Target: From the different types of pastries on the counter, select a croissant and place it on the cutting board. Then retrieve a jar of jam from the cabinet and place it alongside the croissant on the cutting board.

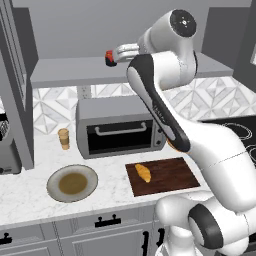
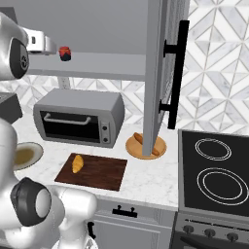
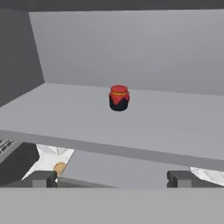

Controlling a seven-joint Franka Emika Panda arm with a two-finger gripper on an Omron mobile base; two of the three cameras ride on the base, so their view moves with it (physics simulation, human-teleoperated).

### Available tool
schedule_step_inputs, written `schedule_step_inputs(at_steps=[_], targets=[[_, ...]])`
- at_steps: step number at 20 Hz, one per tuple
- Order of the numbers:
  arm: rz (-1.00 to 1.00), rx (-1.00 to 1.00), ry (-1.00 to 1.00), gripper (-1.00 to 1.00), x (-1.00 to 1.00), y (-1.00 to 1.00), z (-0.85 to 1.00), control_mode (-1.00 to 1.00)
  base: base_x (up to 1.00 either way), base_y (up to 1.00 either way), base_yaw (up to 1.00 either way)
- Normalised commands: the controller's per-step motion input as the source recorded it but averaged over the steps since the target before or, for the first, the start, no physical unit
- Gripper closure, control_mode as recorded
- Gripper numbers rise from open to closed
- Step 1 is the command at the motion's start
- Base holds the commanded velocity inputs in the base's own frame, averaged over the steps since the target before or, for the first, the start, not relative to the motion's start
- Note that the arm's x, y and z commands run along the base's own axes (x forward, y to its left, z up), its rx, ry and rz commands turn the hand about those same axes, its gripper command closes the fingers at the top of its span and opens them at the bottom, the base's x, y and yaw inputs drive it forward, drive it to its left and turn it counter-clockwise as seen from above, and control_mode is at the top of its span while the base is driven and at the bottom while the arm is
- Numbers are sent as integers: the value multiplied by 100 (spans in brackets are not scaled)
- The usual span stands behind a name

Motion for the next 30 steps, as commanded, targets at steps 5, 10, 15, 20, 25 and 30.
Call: schedule_step_inputs(at_steps=[5, 10, 15, 20, 25, 30], targets=[[0, -2, -7, -100, 26, -10, -24, -100, 0, 0, 0], [0, 0, -1, -100, 53, -25, -7, -100, 0, 0, 0], [1, 6, 1, -100, 67, 0, -1, -100, 0, 0, 0], [8, 4, 4, -100, 80, 22, 0, -100, 0, 0, 0], [1, 0, 10, -100, 45, 47, -5, -100, 0, 0, 0], [-4, -8, 7, -100, 26, 1, -1, -100, 0, 0, 0]])
